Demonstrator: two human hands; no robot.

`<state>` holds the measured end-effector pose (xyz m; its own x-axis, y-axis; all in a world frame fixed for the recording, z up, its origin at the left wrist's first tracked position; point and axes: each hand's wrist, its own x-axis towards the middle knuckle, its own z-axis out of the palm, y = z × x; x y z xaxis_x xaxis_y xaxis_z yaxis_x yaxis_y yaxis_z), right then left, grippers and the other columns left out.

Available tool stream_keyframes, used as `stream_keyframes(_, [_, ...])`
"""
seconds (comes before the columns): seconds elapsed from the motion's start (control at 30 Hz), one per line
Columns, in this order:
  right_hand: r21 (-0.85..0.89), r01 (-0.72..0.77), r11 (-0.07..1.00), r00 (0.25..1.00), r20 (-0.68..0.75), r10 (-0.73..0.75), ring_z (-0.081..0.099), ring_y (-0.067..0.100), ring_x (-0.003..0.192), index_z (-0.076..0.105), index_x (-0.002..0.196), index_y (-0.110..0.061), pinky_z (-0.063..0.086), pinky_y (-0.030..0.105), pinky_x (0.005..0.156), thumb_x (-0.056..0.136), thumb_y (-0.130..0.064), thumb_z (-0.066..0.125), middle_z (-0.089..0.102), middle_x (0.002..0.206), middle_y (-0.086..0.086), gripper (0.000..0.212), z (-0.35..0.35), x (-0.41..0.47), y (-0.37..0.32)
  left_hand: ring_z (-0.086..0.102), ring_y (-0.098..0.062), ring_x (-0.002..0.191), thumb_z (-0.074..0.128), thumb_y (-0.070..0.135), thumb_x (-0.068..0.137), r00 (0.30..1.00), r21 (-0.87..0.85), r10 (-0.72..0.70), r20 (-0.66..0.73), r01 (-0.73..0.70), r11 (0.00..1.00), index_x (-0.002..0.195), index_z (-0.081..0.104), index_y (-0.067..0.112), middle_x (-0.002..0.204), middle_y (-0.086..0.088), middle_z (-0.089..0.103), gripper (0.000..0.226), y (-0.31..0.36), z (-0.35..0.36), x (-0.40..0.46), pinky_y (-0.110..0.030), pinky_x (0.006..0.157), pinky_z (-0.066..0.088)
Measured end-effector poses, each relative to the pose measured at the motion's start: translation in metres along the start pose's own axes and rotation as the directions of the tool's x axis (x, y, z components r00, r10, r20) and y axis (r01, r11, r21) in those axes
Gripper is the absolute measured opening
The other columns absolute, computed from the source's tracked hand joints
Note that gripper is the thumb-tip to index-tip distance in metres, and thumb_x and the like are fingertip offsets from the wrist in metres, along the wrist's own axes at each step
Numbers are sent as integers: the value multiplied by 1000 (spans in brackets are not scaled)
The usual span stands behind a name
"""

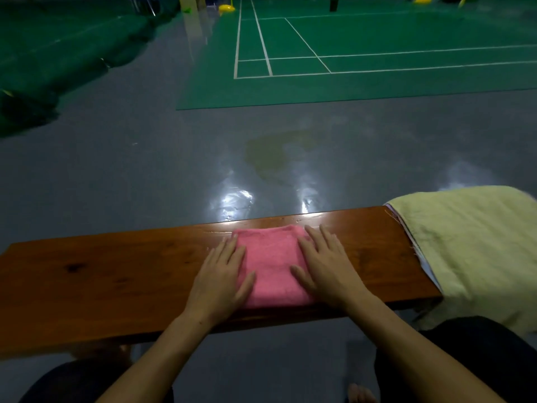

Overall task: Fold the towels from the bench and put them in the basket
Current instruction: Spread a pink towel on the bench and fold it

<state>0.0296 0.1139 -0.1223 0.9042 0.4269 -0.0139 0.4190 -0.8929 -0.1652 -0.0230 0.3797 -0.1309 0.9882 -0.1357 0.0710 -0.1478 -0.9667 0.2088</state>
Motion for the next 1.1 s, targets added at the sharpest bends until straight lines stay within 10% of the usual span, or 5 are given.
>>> stream_keyframes(0.2, [253,231,939,970,-129,-204,40,10,146,53,148,-25,35,34,122,106,-60,43,48,157,-5,55,-14,-44,-14,60,-14,131,57,49,100,968,-103,200,-149,-216,971,132,70,21,139,3,68,44,-15,-23,-29,-43,106,53])
stream_keyframes(0.47, [153,306,940,952,-38,-304,43,9,139,46,147,-30,47,36,112,94,-65,58,42,157,-10,65,-5,-37,-5,61,-8,130,67,73,83,958,-5,285,-45,-285,958,132,68,34,139,14,67,63,-18,-27,-35,-38,108,51])
stream_keyframes(0.77, [193,233,953,972,-36,-231,48,13,134,57,137,-29,53,38,103,79,-14,75,51,147,-11,63,-5,-7,1,64,-14,118,66,45,72,956,67,293,-29,-290,955,119,67,29,128,9,69,50,-12,-26,-15,-36,99,53])
stream_keyframes(1.1, [430,133,893,991,-70,-114,55,3,110,62,118,-29,55,32,93,85,-46,59,62,119,-12,37,-15,-4,10,66,-11,110,64,34,83,966,-222,189,-175,-226,949,110,68,26,119,12,71,29,-20,-32,-2,-36,92,54])
